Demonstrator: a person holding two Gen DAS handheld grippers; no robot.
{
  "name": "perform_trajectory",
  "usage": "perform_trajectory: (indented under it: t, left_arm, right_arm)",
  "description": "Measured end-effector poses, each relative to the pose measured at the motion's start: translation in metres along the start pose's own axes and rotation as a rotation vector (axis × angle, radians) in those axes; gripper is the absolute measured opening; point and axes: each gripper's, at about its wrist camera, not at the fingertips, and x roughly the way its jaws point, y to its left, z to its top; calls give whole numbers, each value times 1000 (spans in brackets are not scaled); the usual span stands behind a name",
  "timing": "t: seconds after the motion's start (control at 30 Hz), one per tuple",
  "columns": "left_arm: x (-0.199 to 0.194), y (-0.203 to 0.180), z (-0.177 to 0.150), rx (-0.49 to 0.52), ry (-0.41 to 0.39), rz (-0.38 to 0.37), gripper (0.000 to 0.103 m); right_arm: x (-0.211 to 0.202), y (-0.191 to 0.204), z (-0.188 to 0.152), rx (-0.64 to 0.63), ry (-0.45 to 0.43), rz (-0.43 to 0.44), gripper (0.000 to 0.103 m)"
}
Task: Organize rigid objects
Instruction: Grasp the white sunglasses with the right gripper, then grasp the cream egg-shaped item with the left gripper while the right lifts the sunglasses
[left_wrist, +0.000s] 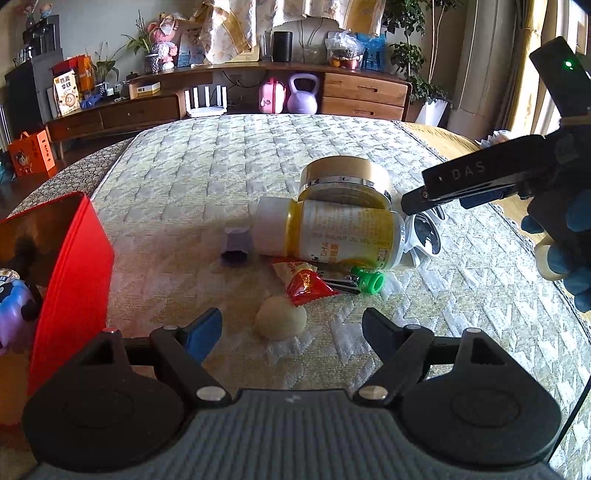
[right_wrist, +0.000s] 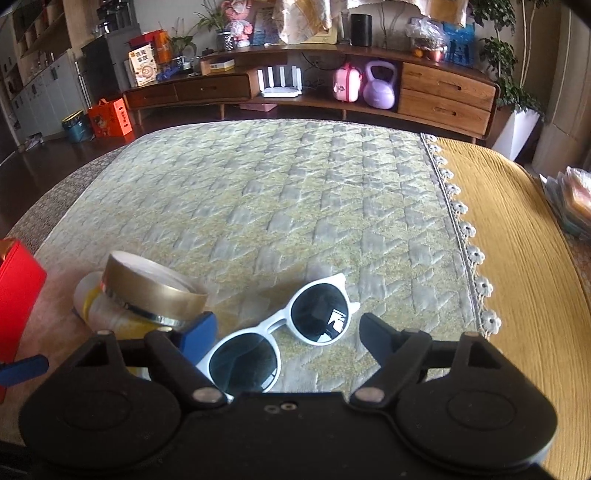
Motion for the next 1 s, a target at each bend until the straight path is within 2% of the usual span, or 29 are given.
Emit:
perform_trajectory:
  t: [0.4,0.53,0.73,0.83,0.87,1.0]
  left_arm:
    - [9,-1,-1,11,9,-3,69]
    - [11,-1,2,12,6,2,59]
    - [13,2,6,9,2,9,42]
    - [13,3,7,7,4,19,33]
    - [13,4,7,3,6,20,32]
    - [11,7,8,-7,13,16,30]
  right_arm:
    - [25,1,0,65,40,-53,78]
    - [24,1,-6,65,33,-48,77]
    - [15,5,-14,67,34,-11,62]
    - [9,10,-17,69,39,19,46]
    - [7,12,-15,69,42,28,34]
    - [3,20,-17,55,46,40,32]
